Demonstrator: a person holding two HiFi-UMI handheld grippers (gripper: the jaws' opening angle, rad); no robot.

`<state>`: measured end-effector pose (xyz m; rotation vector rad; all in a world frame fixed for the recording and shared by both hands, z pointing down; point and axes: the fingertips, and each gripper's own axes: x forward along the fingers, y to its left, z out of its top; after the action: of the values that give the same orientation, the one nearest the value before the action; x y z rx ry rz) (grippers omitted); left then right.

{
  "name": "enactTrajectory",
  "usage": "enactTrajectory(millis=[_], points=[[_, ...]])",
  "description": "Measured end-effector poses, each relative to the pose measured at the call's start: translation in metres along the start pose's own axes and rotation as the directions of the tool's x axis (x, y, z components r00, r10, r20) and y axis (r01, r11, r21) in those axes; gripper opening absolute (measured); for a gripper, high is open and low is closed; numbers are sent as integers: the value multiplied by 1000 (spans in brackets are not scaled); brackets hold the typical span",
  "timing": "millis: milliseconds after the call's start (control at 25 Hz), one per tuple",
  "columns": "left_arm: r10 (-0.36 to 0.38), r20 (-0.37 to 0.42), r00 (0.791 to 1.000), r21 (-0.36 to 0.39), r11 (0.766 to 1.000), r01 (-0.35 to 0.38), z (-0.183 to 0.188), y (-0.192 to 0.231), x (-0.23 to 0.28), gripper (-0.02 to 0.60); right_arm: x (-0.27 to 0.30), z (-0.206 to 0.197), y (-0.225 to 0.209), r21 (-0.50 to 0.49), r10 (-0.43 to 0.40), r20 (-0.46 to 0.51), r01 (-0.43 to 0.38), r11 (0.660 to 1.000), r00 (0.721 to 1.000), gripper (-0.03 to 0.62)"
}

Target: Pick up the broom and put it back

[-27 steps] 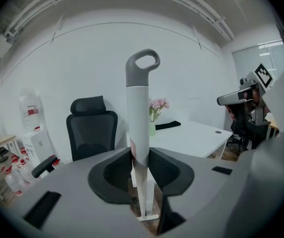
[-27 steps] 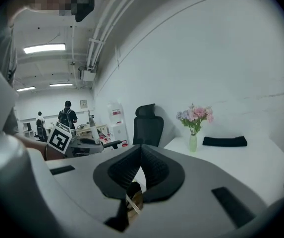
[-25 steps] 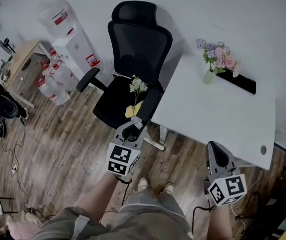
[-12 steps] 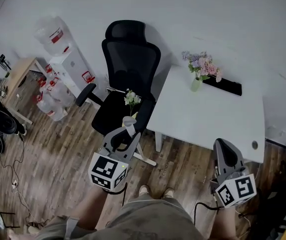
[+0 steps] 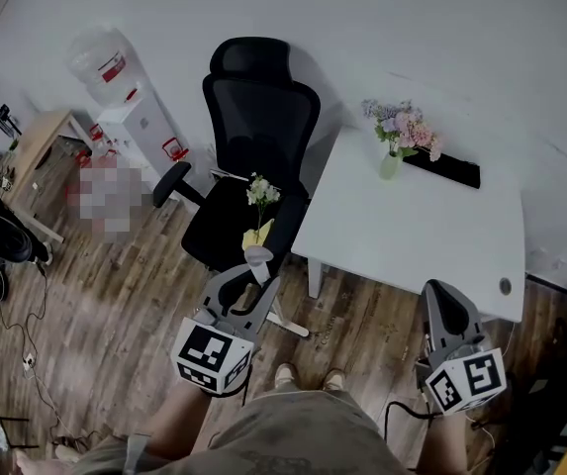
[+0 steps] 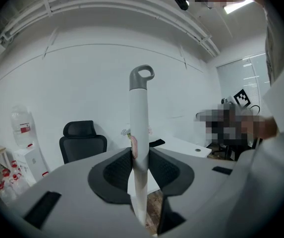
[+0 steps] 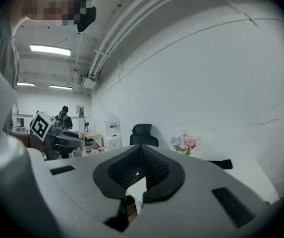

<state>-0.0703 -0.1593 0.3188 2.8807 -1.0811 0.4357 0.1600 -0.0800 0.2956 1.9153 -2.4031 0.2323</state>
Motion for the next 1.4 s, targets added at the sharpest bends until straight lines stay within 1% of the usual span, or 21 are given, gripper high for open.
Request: enactTrajectory(millis=[160,400,520,720,880,1000,1160,1280,1400], points=[[-11,-16,1000,-2,1000,11,-5,-9,7,112,0,-4,-3,2,-5,-9,5,1000,1000,29],[-56,-87,995,1,998,57,-37,-32,26,112,-4,-18,-5,2,-25,-36,25,1000,999,31],[-80,-129,988,-2,997,80,-56,-43,36,112,-6,-34,-9,15,-38,-62,39,999,997,31],[-135,-184,974,-15,991,135,-89,-66,57,112,-8,-76,-24,64,-76,-133,85,994,988,31],[-172,-226,959,-45,985,166,-120,-84,75,112,-10,-111,-30,93,-91,-192,111,989,977,31],[-197,-266,944,-71,980,184,-148,-97,89,111,-11,-136,-33,110,-96,-229,124,986,969,31],[-223,-324,920,-101,974,200,-189,-114,108,111,-10,-167,-37,123,-102,-275,140,982,956,31],[-238,-362,901,-132,970,203,-218,-126,125,110,-11,-189,-41,108,-110,-314,150,983,943,31],[-259,-399,880,-133,966,223,-241,-138,138,111,-11,-209,-42,106,-111,-341,155,982,933,31]])
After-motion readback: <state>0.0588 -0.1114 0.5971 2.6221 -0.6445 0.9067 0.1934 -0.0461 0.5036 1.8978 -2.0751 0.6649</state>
